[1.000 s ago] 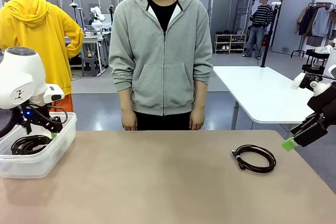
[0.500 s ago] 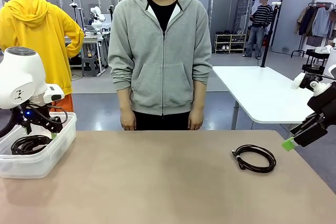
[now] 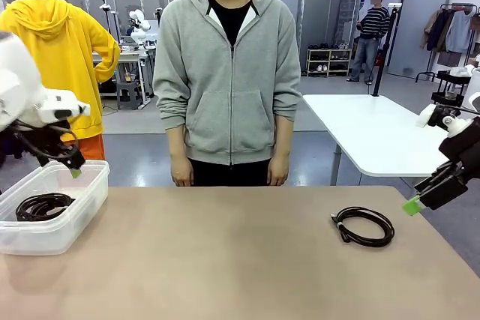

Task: Organize and store the cables.
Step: Place the USB Extension Cable into the Organizing box.

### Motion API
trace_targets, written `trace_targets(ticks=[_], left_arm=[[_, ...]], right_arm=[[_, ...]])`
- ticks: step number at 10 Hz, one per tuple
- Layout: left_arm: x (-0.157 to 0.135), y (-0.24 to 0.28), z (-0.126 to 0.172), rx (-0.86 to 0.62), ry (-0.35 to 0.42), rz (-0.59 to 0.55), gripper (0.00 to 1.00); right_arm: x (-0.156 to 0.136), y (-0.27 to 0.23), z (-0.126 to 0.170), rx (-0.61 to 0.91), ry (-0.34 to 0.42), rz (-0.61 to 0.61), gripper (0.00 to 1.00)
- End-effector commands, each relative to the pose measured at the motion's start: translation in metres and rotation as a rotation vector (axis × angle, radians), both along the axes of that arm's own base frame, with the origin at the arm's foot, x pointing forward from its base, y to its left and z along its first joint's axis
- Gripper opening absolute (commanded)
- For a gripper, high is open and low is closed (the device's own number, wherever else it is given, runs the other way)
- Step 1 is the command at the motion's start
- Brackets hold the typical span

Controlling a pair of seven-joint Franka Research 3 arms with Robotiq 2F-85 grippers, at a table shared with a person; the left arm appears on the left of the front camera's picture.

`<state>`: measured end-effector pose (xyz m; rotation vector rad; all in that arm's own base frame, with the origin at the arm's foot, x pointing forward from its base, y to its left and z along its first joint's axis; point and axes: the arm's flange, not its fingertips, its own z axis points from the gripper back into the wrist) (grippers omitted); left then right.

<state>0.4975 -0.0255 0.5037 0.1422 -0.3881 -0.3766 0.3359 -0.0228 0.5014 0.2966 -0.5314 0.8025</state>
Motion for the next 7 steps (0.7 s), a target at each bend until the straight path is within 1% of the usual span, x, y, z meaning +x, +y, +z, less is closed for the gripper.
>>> trace_targets(ticks=[1, 2, 3, 4, 5, 6, 7], left_arm=[[-0.076, 0.015, 0.025, -0.142, -0.034, -0.239, 0.99], [-0.103, 0.011, 0.028, -0.185, -0.024, -0.315, 0.99], [-0.133, 0.010, 0.030, -0.252, -0.006, -0.350, 0.99], [-0.143, 0.012, 0.028, -0.277, -0.017, -0.357, 0.99], [-0.155, 0.015, 0.028, -0.324, -0.018, -0.339, 0.99], [-0.160, 0.019, 0.028, -0.342, -0.029, -0.363, 0.99], [-0.161, 0.023, 0.027, -0.357, -0.020, -0.373, 0.99]], right_arm=[[0.002, 0.002, 0.002, 0.006, 0.001, -0.026, 1.00], [0.002, 0.002, 0.002, 0.006, 0.001, -0.026, 1.00], [0.002, 0.002, 0.002, 0.006, 0.001, -0.026, 1.00], [0.002, 0.002, 0.002, 0.006, 0.001, -0.026, 1.00], [0.002, 0.002, 0.002, 0.006, 0.001, -0.026, 1.00], [0.002, 0.002, 0.002, 0.006, 0.001, -0.026, 1.00], [0.002, 0.002, 0.002, 0.006, 0.001, -0.026, 1.00]])
